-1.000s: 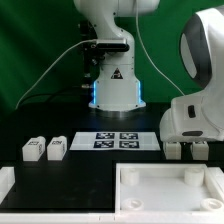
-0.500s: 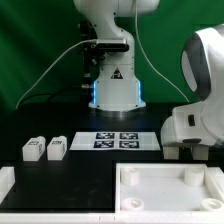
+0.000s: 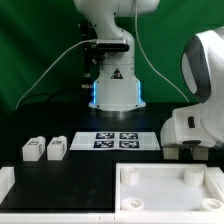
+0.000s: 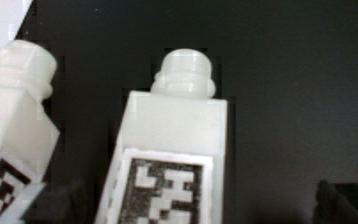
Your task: Assemble one leg
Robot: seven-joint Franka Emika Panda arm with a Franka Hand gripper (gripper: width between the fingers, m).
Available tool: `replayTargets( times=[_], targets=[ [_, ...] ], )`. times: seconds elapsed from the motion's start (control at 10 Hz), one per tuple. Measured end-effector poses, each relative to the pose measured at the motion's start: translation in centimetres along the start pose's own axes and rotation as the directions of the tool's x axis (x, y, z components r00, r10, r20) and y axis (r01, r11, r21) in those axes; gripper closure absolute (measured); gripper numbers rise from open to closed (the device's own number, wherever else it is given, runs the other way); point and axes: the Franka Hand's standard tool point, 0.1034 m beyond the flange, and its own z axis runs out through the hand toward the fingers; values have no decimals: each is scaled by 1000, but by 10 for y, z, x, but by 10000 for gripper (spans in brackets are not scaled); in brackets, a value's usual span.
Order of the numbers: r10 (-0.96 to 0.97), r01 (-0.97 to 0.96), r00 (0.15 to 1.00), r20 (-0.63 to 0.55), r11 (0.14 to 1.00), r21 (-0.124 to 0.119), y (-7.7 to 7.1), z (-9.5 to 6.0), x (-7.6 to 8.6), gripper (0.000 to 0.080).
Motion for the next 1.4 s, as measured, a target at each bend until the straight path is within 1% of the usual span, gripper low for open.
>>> replayTargets(
  times=[0.1,0.2,0.3,0.9,1.0,1.1,1.2,1.3,1.4],
  targets=[
    [0,0,1000,0,1000,0,0,0,0,318],
    [0,0,1000,0,1000,0,0,0,0,318],
    [-1,1,1000,0,1000,0,0,0,0,513],
    [-1,1,1000,0,1000,0,0,0,0,508],
    [-13,13,1000,-21,1000,-7,1,-5,2,508],
    [-34,33,996,-77,999,-19,3,-24,1,508],
    [-65,63,994,-83,998,-22,8,-43,-8,508],
    [-92,91,989,-117,996,-15,15,-68,-9,507],
    [-108,110,970,-217,994,-3,23,-98,-7,506]
  ],
)
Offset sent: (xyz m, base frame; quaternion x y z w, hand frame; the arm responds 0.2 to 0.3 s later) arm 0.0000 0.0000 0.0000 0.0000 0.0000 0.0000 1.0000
